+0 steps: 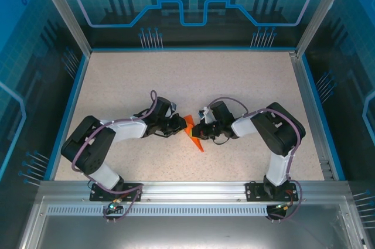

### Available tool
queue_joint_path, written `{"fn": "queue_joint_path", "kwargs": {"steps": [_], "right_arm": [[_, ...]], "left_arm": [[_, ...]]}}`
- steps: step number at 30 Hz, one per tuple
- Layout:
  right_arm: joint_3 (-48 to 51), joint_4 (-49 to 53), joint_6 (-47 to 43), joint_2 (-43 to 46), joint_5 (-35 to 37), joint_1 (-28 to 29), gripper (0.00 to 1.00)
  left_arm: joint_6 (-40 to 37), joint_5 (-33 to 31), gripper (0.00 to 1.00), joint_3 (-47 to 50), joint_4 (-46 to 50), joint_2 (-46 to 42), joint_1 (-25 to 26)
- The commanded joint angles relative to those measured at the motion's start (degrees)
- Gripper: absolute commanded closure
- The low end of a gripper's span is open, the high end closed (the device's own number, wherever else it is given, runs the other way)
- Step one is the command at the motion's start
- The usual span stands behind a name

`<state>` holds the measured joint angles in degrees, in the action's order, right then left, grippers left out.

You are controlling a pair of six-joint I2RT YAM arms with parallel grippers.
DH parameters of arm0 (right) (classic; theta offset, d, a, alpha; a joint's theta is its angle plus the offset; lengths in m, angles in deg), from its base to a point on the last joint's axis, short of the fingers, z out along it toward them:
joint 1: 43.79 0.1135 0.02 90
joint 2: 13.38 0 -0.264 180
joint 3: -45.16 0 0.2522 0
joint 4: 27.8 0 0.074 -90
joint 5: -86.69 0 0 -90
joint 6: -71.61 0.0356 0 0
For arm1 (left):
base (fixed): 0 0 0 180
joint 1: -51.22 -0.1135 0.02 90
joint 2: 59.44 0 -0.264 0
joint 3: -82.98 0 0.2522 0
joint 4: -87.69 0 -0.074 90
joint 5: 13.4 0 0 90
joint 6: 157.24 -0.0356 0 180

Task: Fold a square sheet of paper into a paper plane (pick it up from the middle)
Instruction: Fold the wing for the fifth time at the center of the table.

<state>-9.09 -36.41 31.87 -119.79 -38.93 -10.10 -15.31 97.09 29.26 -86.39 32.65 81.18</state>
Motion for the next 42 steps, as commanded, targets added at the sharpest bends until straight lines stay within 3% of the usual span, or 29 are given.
{"fn": "queue_joint_path", "kwargs": {"steps": [1,15,38,42], "right_arm": [[1.03,1.38,1.07,-1.75,1.17,-1.11,1.00],[1.07,1.85,0.81,-2.84,1.25,-1.17,1.00],[-0.64,6.55,-1.39,-3.70,2.23,-1.17,1.00],[-1.71,10.20,-2.45,-1.84,1.97,-1.17,0.94]], "left_arm": [[-1.60,1.47,0.88,1.19,-1.69,1.44,0.45],[-2.60,0.32,0.96,0.90,-1.86,4.03,0.46],[-3.75,-0.18,0.99,-1.23,-0.11,8.25,0.41],[-3.35,-1.39,0.99,-1.72,2.03,8.87,0.45]]}}
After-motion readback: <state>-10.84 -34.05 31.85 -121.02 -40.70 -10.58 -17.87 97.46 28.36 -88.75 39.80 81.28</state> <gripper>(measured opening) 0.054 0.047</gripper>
